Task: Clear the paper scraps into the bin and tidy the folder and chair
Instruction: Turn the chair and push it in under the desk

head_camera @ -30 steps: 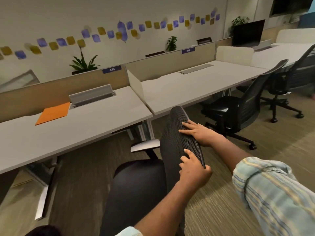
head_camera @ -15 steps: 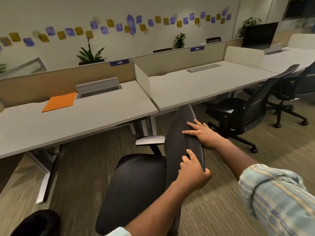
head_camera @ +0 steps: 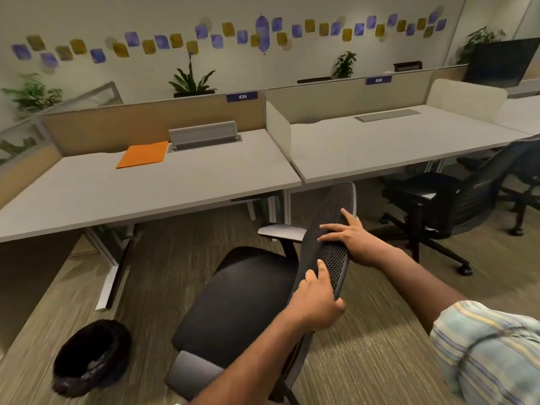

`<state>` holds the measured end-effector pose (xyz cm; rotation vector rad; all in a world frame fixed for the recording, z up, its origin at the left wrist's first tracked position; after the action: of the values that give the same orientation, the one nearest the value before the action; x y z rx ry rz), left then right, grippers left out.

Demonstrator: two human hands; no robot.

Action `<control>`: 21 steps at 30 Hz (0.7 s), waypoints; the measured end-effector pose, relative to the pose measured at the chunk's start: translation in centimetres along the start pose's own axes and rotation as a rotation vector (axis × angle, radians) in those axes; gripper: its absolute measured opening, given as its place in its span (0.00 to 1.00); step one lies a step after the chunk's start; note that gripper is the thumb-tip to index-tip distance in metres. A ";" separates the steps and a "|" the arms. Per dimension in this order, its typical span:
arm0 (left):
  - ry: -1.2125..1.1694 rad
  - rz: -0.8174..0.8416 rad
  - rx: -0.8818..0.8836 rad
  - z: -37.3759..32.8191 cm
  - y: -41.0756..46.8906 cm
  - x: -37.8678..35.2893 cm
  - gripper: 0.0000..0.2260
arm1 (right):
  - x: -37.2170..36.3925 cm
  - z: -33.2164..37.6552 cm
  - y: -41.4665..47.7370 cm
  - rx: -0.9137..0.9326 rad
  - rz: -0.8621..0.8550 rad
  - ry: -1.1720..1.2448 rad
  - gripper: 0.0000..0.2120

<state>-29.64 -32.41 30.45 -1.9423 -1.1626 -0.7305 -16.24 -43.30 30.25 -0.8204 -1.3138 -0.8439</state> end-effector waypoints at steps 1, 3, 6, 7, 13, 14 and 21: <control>0.007 -0.005 -0.004 0.6 -0.4 0.4 0.37 | -0.1 0.7 0.2 0.005 -0.003 0.000 0.26; 0.005 -0.017 -0.010 1.7 -1.1 1.2 0.38 | 0.0 2.1 0.5 0.010 -0.020 0.019 0.24; -0.049 -0.024 0.011 3.8 -2.0 2.6 0.40 | 0.0 4.3 1.0 0.015 -0.058 0.050 0.23; -0.060 -0.025 0.024 4.5 -2.4 2.9 0.40 | -0.2 5.1 1.1 0.012 -0.067 0.053 0.22; 0.027 -0.182 0.142 8.5 -4.8 4.9 0.34 | -0.6 9.7 1.2 0.018 -0.120 0.087 0.19; 0.038 -0.205 0.161 9.2 -5.2 5.2 0.33 | -0.7 10.5 1.2 0.012 -0.118 0.089 0.19; 0.186 -0.341 0.227 13.2 -7.9 7.2 0.32 | -0.5 16.4 1.3 -0.026 -0.131 -0.045 0.19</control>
<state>-32.45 -15.60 31.05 -1.4741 -1.4092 -0.8928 -22.72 -28.20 30.99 -0.7839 -1.4101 -0.9523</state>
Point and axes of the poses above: each hand's wrist, its own y-axis towards the middle knuckle, its own x-axis out of the back of the hand, z = x × y, the point moved 7 cm from there along y, towards the middle knuckle, and after that the axes turned 3 degrees about -x, right-handed, at the moved point
